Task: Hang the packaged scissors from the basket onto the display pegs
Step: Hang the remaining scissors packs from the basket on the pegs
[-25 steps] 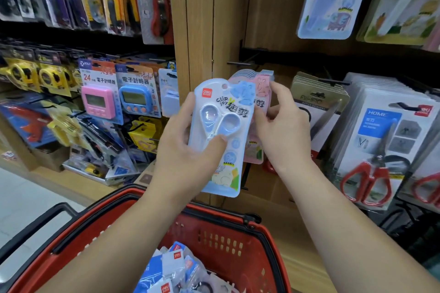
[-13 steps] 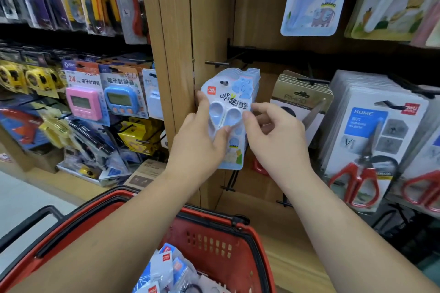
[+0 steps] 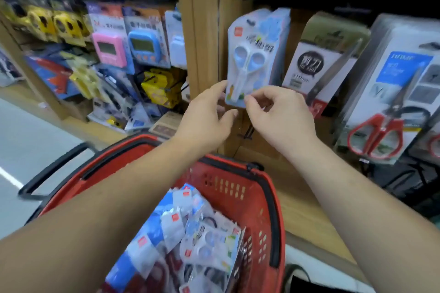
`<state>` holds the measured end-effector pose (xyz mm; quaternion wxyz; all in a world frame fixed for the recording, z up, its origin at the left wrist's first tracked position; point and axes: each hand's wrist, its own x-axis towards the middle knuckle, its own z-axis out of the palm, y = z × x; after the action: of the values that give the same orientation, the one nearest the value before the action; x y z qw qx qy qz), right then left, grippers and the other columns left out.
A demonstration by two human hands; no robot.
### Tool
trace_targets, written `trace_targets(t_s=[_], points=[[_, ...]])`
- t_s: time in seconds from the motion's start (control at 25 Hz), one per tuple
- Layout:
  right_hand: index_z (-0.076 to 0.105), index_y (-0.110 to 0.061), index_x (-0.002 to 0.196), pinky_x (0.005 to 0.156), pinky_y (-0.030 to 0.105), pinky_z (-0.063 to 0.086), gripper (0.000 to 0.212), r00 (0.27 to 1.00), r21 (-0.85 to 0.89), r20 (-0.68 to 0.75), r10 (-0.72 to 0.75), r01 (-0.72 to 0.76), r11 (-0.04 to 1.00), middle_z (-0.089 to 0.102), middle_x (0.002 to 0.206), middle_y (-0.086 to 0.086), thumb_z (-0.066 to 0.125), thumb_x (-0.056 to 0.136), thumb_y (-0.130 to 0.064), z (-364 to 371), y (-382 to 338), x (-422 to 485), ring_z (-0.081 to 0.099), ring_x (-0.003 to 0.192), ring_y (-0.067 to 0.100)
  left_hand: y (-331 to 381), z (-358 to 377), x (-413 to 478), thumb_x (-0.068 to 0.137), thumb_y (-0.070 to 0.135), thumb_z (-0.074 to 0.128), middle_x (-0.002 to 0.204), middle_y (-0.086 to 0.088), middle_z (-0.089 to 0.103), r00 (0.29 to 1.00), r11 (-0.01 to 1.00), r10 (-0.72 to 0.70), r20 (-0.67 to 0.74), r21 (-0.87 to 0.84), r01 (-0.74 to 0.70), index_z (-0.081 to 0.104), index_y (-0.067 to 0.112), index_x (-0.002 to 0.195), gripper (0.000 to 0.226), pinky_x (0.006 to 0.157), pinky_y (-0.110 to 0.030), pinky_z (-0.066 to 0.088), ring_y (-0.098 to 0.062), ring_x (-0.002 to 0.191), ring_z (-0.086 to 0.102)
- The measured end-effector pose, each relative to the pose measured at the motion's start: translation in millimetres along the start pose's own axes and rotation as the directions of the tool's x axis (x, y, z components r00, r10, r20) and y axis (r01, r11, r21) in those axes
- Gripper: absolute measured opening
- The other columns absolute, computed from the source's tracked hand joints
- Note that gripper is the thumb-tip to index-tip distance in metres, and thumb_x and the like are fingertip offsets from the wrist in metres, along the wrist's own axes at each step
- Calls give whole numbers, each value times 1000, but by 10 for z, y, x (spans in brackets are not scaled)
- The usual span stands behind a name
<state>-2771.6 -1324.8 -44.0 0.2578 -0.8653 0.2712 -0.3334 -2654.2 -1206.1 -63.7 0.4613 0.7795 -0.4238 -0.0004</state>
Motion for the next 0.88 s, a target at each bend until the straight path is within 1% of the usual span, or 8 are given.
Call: trace_targets(t_s=[0.16, 0.28, 0.44, 0.52, 0.64, 0.72, 0.8, 0.88], points=[[71, -30, 78, 84, 41, 58, 28, 938, -145, 344, 44, 7, 989, 73, 82, -10, 62, 90, -54, 337, 27, -494, 70, 93, 21, -715, -85, -816, 96, 19, 73, 110, 4, 67, 966, 967, -244, 85, 100, 235, 58, 17, 146, 52, 89, -30, 56, -19, 81, 67], [73, -29, 76, 83, 40, 60, 29, 804, -173, 593, 49, 68, 983, 72, 77, -12, 63, 89, -53, 706, 36, -773, 69, 85, 17, -1309, -106, -1427, 99, 21, 69, 110, 2, 74, 847, 868, -492, 199, 180, 462, 66, 14, 136, 37, 94, -38, 57, -22, 92, 72], [72, -30, 85, 84, 41, 60, 20, 569, -196, 819, 78, 149, 969, 68, 84, -14, 68, 93, -47, 1169, 109, -1014, 67, 86, 15, -1759, -328, -1737, 102, 12, 61, 113, -11, 76, 723, 782, -608, 328, 407, 473, 71, 8, 127, 27, 84, -42, 61, -32, 91, 74], [74, -28, 100, 88, 37, 58, 17, 460, -210, 881, 111, 170, 963, 67, 93, -12, 70, 95, -44, 1344, 125, -1107, 67, 92, 17, -1865, -432, -1784, 102, 13, 62, 117, -9, 76, 695, 771, -614, 375, 471, 427, 72, 9, 126, 27, 87, -35, 58, -29, 97, 73], [69, -19, 129, 95, 32, 52, 39, 363, -252, 916, 173, 183, 950, 63, 116, -3, 70, 97, -42, 1602, 196, -1288, 62, 109, 21, -1879, -389, -1864, 100, 14, 61, 122, -6, 75, 686, 787, -578, 443, 525, 324, 74, 11, 124, 27, 91, -31, 54, -26, 108, 68], [62, -24, 137, 96, 37, 52, 51, 254, -308, 938, 235, 302, 902, 64, 130, 2, 72, 94, -48, 1707, 332, -1451, 61, 117, 25, -1833, -259, -1904, 100, 15, 61, 114, -8, 77, 708, 814, -540, 455, 495, 303, 73, 10, 123, 27, 88, -32, 54, -28, 105, 68], [60, -30, 135, 91, 39, 53, 57, 114, -374, 920, 374, 535, 758, 64, 131, 1, 79, 85, -51, 1679, 513, -1558, 62, 117, 28, -1769, -76, -1949, 99, 19, 63, 111, -8, 75, 672, 839, -522, 525, 456, 296, 70, 12, 124, 27, 85, -30, 50, -28, 106, 67], [60, -31, 137, 91, 37, 52, 62, 72, -398, 869, 489, 689, 606, 63, 135, -1, 83, 83, -48, 1579, 723, -1557, 63, 122, 28, -1741, 125, -1994, 98, 26, 68, 113, -6, 69, 589, 844, -535, 606, 420, 334, 64, 18, 134, 37, 89, -29, 49, -28, 111, 65]])
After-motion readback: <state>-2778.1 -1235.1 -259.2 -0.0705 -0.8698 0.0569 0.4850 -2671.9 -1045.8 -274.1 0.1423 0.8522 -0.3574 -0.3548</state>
